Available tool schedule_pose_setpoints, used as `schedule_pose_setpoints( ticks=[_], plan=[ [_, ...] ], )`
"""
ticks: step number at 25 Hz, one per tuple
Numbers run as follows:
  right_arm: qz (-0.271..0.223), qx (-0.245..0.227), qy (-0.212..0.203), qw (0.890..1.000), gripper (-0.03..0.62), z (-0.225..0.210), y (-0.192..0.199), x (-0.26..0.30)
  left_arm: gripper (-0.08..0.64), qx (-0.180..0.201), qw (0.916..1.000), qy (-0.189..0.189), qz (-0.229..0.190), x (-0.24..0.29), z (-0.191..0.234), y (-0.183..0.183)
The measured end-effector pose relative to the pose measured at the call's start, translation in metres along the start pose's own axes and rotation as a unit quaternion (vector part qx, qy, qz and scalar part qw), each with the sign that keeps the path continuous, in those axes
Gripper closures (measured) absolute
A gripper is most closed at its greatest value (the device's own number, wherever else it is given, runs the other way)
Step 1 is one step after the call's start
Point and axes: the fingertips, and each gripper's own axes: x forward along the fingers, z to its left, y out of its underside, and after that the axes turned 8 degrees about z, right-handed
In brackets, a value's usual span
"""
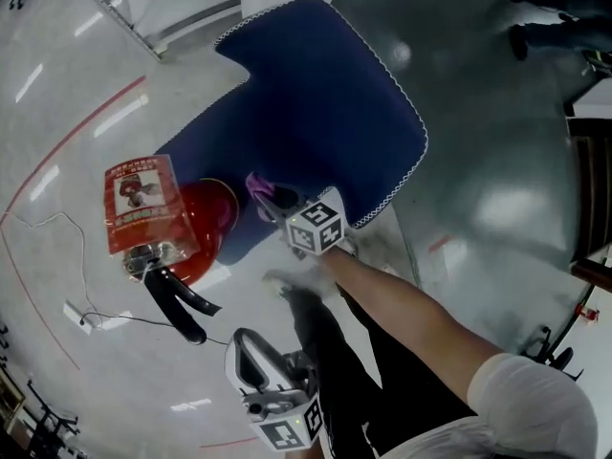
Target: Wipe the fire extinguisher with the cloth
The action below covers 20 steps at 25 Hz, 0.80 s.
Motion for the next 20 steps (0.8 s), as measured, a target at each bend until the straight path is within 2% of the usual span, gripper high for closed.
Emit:
schedule_pose_setpoints(
  ticks=[4,7,14,20],
  plan=[
    [0.025,0.015,0.006,1.0,0.526,-0.014,0.032,0.038,0.555,-0.008,0.9998,0.017,0.011,0.003,0.005,0.02],
    [0.019,0.043,-0.006,0.999,0.526,-0.015,0.035,0.05,0.555,-0.014,0.9996,0.022,0.014,0.006,0.009,0.026],
    [-0.001,0.066,-0.045,0.997,0.526,0.003,0.018,0.042,0.555,-0.013,0.9998,0.014,0.006,0.001,0.011,0.02],
    [-0.032,0.089,-0.078,0.992,0.526,0.029,-0.019,0.02,0.555,-0.006,1.0,0.006,0.0,-0.014,-0.002,0.001]
  ],
)
